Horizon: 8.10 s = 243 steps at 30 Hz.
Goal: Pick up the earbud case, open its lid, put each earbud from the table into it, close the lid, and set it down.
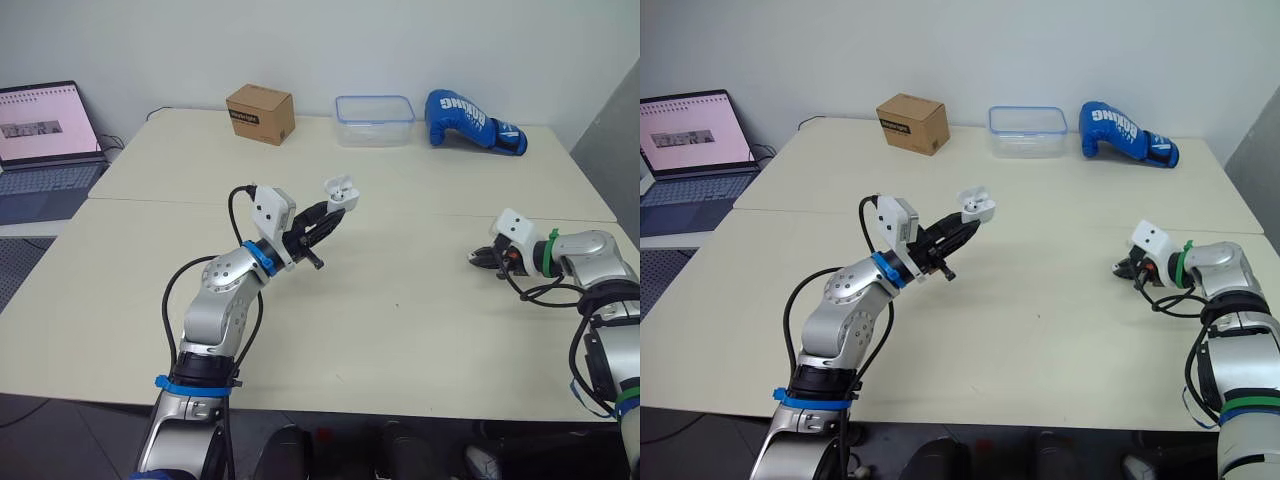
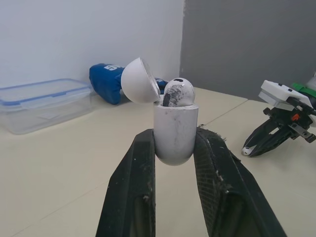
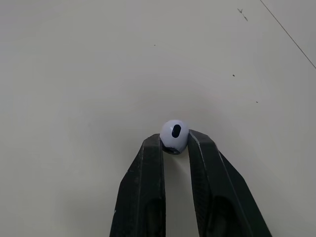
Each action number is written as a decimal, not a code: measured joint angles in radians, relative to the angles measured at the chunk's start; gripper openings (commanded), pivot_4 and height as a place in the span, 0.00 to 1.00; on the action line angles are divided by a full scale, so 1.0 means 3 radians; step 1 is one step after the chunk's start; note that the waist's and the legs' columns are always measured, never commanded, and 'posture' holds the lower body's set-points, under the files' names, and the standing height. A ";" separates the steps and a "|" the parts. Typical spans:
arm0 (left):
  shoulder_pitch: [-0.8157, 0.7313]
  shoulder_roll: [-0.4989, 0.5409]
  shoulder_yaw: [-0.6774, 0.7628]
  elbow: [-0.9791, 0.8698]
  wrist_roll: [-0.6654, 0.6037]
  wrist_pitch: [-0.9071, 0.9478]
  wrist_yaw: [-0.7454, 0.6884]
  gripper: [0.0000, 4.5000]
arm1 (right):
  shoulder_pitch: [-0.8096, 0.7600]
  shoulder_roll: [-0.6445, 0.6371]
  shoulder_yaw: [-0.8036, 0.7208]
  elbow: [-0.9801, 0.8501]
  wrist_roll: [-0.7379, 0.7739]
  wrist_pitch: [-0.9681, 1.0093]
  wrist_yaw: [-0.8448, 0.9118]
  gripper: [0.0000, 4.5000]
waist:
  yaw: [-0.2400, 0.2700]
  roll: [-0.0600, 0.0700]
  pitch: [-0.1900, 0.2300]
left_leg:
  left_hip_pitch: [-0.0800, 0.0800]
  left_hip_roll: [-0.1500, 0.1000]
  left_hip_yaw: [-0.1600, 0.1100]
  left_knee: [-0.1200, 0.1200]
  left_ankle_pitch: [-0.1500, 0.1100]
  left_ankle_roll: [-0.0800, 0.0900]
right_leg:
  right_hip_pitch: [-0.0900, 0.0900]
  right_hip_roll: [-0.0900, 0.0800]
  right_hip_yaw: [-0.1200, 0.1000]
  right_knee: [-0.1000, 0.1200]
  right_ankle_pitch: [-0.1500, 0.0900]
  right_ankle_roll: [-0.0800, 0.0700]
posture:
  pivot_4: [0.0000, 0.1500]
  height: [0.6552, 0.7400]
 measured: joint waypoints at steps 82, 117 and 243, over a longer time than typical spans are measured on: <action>0.0519 -0.0029 -0.0125 -0.0436 -0.0004 0.0224 0.0262 0.16 | 0.2143 -0.1239 -0.0495 -0.3918 0.1372 0.4719 -0.0650 0.06 | 0.0084 0.0011 -0.0006 | -0.0005 -0.0002 -0.0007 0.0002 -0.0009 0.0019 | 0.0001 0.0002 -0.0003 -0.0006 -0.0004 0.0018 | 1.00 1.00; 0.0615 -0.0057 -0.0195 -0.0495 -0.0004 0.0223 0.0255 0.16 | 0.2151 -0.1334 -0.0765 -0.4167 0.1929 0.5766 -0.1135 0.46 | 0.0083 0.0012 -0.0006 | -0.0006 -0.0003 -0.0007 0.0002 -0.0009 0.0020 | -0.0001 0.0001 -0.0002 -0.0006 -0.0007 0.0023 | 1.00 1.00; 0.0620 -0.0027 -0.0299 -0.0506 -0.0048 0.0293 0.0173 0.16 | 0.2348 -0.1084 -0.1327 -0.4056 0.1447 0.5698 -0.0764 0.08 | 0.0088 0.0021 -0.0009 | -0.0004 -0.0007 -0.0004 0.0007 -0.0011 0.0024 | 0.0001 -0.0005 0.0003 -0.0003 0.0002 0.0014 | 1.00 1.00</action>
